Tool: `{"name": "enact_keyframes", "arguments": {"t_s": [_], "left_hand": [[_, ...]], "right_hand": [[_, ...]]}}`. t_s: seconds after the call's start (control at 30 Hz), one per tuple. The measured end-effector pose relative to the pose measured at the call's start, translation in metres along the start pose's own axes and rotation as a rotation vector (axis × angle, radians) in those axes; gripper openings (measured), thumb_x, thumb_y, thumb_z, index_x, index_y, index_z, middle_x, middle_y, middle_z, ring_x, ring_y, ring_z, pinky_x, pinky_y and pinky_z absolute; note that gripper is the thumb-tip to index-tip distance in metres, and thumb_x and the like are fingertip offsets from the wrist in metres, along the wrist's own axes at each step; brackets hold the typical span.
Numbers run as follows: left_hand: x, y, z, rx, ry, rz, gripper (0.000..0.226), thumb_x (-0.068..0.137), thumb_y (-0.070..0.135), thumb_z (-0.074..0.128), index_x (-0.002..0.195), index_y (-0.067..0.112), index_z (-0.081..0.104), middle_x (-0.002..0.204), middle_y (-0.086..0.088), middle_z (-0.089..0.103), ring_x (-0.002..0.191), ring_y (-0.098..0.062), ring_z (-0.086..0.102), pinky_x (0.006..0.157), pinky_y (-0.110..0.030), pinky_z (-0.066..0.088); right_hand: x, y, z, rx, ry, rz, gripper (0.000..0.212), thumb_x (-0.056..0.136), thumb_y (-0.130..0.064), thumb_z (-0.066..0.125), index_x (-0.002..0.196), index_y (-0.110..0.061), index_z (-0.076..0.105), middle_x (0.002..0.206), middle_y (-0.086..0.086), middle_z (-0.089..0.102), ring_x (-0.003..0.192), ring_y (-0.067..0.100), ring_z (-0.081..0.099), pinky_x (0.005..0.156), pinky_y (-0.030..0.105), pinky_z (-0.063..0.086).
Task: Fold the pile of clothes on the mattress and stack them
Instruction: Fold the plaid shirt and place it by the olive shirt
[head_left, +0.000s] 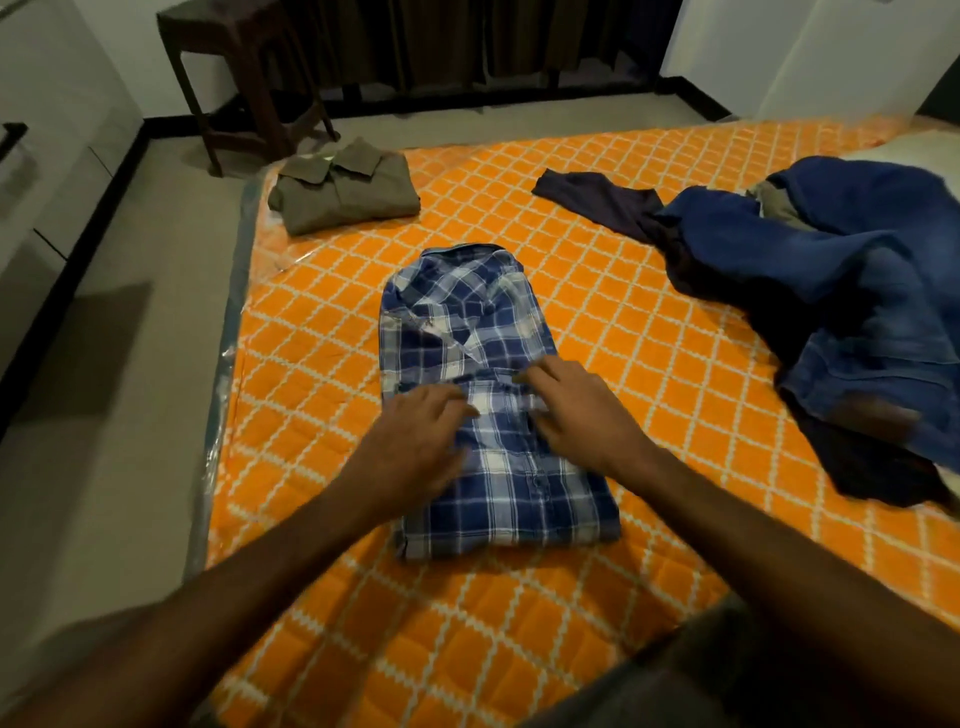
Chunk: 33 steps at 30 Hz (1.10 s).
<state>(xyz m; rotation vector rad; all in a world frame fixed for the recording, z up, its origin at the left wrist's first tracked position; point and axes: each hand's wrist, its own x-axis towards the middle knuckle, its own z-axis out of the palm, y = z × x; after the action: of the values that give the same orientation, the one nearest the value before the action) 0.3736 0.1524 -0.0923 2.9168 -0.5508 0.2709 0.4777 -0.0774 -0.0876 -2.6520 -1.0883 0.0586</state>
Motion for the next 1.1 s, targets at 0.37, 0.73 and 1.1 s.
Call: {"name": "enact_keyframes", "arguments": {"t_s": [0.37, 0.73, 1.1], "left_hand": [[-0.045, 0.046, 0.055, 0.049, -0.545, -0.205, 0.087, 0.085, 0.070, -0.023, 0.148, 0.010, -0.028, 0.155, -0.014, -0.034, 0.146, -0.037, -0.028, 0.123, -0.055, -0.006], [-0.036, 0.063, -0.052, -0.476, -0.931, -0.228, 0.055, 0.099, 0.005, 0.040, 0.152, 0.014, 0.033, 0.117, -0.011, 0.060, 0.092, -0.021, 0.061, 0.078, -0.032, 0.051], [-0.032, 0.034, -0.114, -0.664, -0.809, -0.230, 0.030, 0.086, 0.020, 0.056, 0.104, -0.003, 0.062, 0.082, -0.002, 0.058, 0.069, -0.015, 0.053, 0.062, -0.030, 0.042]], "right_hand": [[-0.087, -0.024, 0.063, -0.173, -0.319, 0.066, 0.085, 0.103, -0.026, 0.044, 0.157, -0.026, -0.022, 0.167, 0.009, -0.020, 0.154, 0.035, -0.012, 0.122, 0.061, 0.007], [-0.072, -0.053, -0.022, -0.027, -0.835, -0.003, 0.064, 0.102, -0.006, 0.040, 0.161, -0.019, 0.018, 0.159, 0.013, 0.035, 0.138, 0.035, 0.043, 0.105, 0.044, 0.038], [-0.034, -0.074, -0.114, 0.056, -1.129, -0.026, 0.038, 0.095, -0.002, 0.062, 0.132, -0.009, 0.060, 0.121, 0.012, 0.067, 0.103, 0.033, 0.065, 0.084, 0.045, 0.056]]}}
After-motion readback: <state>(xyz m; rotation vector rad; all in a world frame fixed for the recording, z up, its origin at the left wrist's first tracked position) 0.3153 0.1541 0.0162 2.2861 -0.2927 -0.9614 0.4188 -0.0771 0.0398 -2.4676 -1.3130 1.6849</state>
